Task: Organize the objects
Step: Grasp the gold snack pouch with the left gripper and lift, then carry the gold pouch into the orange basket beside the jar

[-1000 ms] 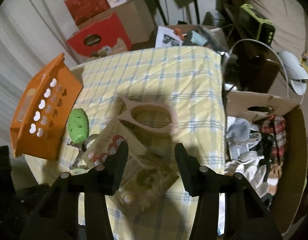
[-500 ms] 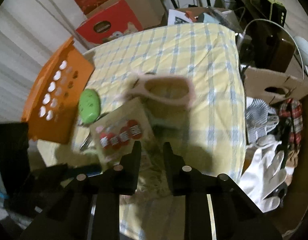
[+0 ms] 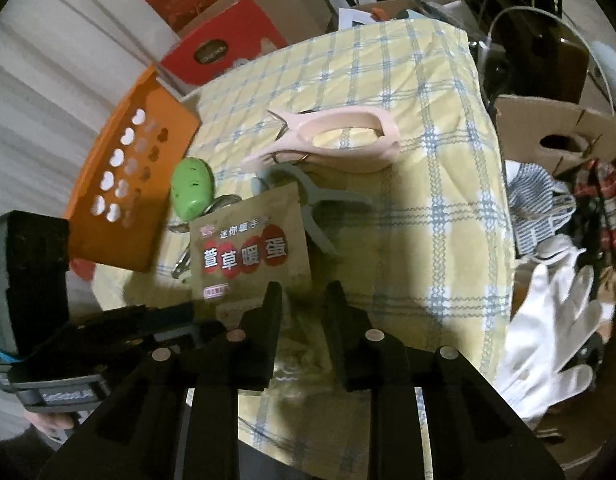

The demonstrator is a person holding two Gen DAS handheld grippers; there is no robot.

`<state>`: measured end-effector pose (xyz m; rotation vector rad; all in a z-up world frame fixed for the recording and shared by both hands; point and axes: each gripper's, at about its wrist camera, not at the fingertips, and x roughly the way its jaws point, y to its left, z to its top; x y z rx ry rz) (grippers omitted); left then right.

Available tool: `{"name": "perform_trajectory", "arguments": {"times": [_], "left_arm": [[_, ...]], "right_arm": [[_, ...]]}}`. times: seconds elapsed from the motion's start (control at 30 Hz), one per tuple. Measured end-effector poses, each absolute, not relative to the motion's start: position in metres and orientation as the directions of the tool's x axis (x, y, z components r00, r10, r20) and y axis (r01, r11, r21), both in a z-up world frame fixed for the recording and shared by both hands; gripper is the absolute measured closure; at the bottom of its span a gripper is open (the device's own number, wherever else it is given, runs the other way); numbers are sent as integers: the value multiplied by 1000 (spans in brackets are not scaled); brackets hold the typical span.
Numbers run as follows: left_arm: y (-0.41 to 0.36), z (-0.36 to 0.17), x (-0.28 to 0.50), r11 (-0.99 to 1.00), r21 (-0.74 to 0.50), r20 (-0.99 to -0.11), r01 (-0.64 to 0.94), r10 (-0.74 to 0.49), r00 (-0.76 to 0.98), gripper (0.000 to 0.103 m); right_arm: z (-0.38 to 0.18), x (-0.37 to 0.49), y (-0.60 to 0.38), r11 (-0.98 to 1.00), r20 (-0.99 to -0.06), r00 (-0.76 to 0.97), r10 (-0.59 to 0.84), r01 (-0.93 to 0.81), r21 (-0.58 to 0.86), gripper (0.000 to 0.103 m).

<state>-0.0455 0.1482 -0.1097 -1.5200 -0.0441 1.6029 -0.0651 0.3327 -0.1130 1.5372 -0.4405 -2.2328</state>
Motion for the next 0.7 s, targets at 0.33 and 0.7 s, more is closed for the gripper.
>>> {"name": "perform_trajectory", "arguments": {"times": [0.33,0.7], "left_arm": [[148,-98,-39,-565,-565,-779,-601,605,165,87],[134,-41,-40,-474,-612,-710,-633,682,175,89]], "right_arm": [[-96,-53,326,-841,-772,-336,-540,189,506,84],[-40,-38,329,-839,-721,-431,-542,221,498,87]]}}
